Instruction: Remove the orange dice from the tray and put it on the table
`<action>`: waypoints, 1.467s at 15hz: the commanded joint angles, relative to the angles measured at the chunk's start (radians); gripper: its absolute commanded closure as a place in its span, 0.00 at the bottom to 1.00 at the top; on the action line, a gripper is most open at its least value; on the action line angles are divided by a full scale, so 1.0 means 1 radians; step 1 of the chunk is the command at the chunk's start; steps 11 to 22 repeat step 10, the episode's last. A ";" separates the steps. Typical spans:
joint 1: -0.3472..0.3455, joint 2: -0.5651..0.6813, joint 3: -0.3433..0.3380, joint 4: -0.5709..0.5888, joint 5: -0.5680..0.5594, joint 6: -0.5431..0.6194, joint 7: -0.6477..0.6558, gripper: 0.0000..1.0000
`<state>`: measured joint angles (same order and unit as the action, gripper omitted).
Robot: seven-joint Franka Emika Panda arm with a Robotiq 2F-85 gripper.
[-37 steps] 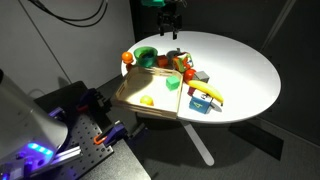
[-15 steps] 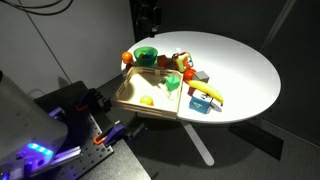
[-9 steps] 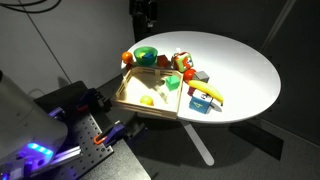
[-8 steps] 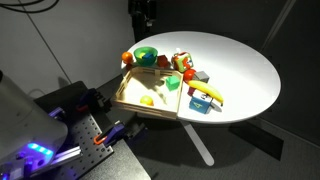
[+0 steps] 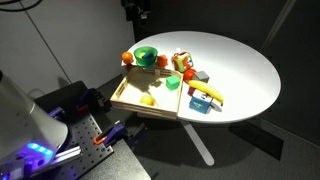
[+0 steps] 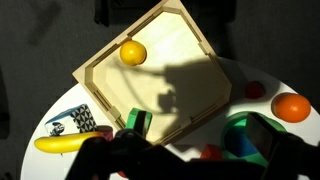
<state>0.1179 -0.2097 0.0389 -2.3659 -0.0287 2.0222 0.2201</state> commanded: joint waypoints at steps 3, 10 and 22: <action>-0.021 -0.084 0.014 -0.060 0.026 0.034 -0.032 0.00; -0.024 -0.059 0.024 -0.042 0.008 0.021 -0.008 0.00; -0.024 -0.059 0.024 -0.042 0.008 0.021 -0.008 0.00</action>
